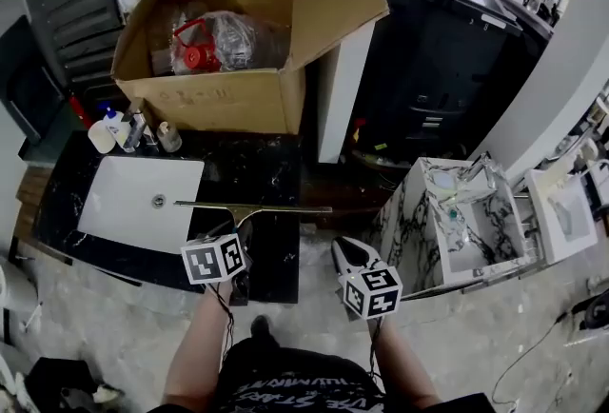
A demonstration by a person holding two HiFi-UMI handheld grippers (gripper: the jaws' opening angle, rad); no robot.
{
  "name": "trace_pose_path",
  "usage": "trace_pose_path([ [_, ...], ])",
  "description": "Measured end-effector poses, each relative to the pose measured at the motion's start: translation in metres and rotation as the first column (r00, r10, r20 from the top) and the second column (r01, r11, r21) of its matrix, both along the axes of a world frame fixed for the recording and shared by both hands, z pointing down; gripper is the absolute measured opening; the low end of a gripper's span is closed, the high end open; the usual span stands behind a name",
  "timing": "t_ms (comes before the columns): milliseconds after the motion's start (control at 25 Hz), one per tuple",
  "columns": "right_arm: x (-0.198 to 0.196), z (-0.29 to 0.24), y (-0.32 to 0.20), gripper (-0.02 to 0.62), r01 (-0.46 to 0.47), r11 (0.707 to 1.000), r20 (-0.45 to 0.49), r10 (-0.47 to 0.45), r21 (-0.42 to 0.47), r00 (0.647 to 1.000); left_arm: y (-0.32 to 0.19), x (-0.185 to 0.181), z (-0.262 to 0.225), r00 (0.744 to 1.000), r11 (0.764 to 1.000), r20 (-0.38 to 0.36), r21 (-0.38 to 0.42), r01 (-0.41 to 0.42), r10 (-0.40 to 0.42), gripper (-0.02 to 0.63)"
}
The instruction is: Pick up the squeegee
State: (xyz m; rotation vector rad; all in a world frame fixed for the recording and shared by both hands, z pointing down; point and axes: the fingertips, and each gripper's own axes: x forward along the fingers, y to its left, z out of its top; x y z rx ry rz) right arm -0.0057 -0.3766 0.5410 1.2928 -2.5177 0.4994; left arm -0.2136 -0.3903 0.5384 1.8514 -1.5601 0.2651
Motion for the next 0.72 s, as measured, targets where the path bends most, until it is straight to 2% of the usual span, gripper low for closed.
trace_pose_path([
  [360,0.012,-0.002,0.052,0.054,0.119,0.993,-0.001,-0.119,0.025,0.993,0.075,0.016,-0.045,0.996,0.984,-0.028,0.153,0.088,-0.085,0.140],
  [720,0.011,0.001,0.112,0.054,0.277,0.960,0.024,-0.278,0.034,0.960,0.163,0.026,-0.066,0.984,0.953,-0.053,0.245,0.180,-0.173,0.140],
])
